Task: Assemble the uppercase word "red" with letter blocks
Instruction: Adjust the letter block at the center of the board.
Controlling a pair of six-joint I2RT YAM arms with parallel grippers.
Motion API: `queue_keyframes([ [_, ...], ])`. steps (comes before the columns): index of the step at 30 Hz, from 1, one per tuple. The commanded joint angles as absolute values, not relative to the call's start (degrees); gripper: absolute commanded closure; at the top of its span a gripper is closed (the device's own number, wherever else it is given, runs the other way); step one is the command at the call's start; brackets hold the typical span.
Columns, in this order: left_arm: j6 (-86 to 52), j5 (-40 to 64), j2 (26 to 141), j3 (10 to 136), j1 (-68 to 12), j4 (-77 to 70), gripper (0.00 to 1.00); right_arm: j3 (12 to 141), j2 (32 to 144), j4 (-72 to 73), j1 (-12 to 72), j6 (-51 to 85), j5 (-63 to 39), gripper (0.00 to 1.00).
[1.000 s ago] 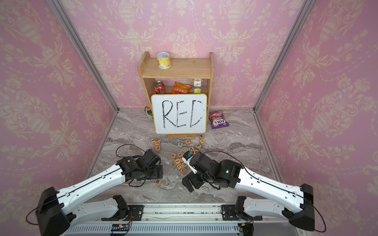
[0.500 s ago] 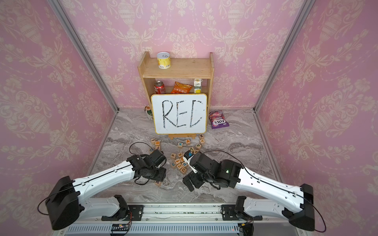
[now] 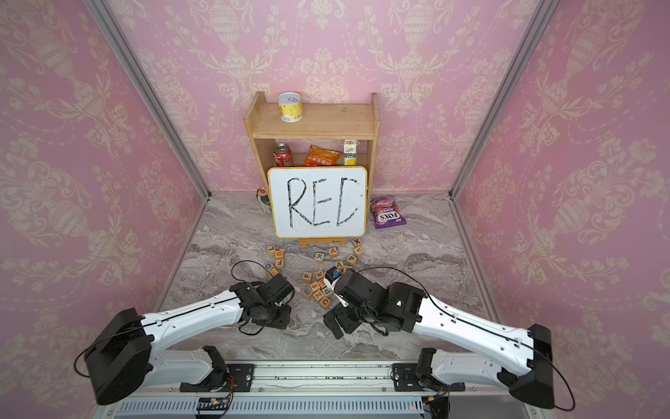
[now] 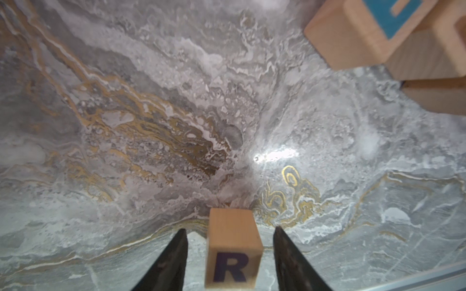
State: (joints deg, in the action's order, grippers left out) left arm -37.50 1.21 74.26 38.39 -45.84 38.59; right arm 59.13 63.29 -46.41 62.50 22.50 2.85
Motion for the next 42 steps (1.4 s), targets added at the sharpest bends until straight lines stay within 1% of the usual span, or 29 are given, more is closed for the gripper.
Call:
queue_keyframes([
  [1,-39.36,1.32,74.88,37.39,-45.40,37.78,0.46,60.55,63.81,-46.58,62.06,22.15,3.16,0.00],
  [12,-42.28,1.19,77.12,37.71,-45.44,37.07,0.66,60.68,64.59,-46.08,61.62,22.06,2.79,0.00],
  [15,-45.09,-0.16,77.72,38.94,-45.50,38.67,0.73,60.85,65.02,-45.97,61.68,21.97,2.33,0.00],
  [21,-50.74,0.17,79.69,40.56,-45.48,39.29,0.74,61.07,65.82,-45.64,61.62,21.62,1.85,0.00],
  [26,-50.41,-0.26,80.29,40.69,-45.44,38.72,0.72,61.09,66.44,-45.35,61.67,21.51,1.43,0.00],
  [28,-49.94,-0.45,80.80,40.95,-45.47,39.40,0.69,61.21,66.62,-45.40,61.55,21.45,1.41,0.00],
  [30,-49.19,-0.18,80.86,41.05,-45.44,39.53,0.62,61.31,66.80,-45.35,61.64,21.36,1.42,0.00],
  [32,-48.55,-0.32,80.77,41.20,-45.44,39.79,0.59,61.26,66.84,-45.26,61.52,21.36,1.48,0.00],
  [34,-48.09,-0.52,80.52,41.39,-45.50,40.21,0.53,61.32,66.97,-45.18,61.55,21.36,1.49,0.00],
  [37,-47.73,-0.64,79.99,41.51,-45.47,40.75,0.32,61.50,67.39,-45.13,61.28,21.49,0.96,0.00],
  [39,-47.42,-0.60,79.45,43.20,-45.44,40.94,0.15,61.73,67.91,-44.92,60.32,21.72,-0.89,0.00],
  [41,-46.92,-0.68,78.95,44.30,-45.51,41.28,0.05,62.10,68.70,-45.28,59.32,21.95,-1.97,0.00],
  [42,-46.75,-0.75,78.64,44.84,-45.46,41.44,0.02,62.31,69.06,-45.35,58.79,21.98,-2.49,0.00],
])
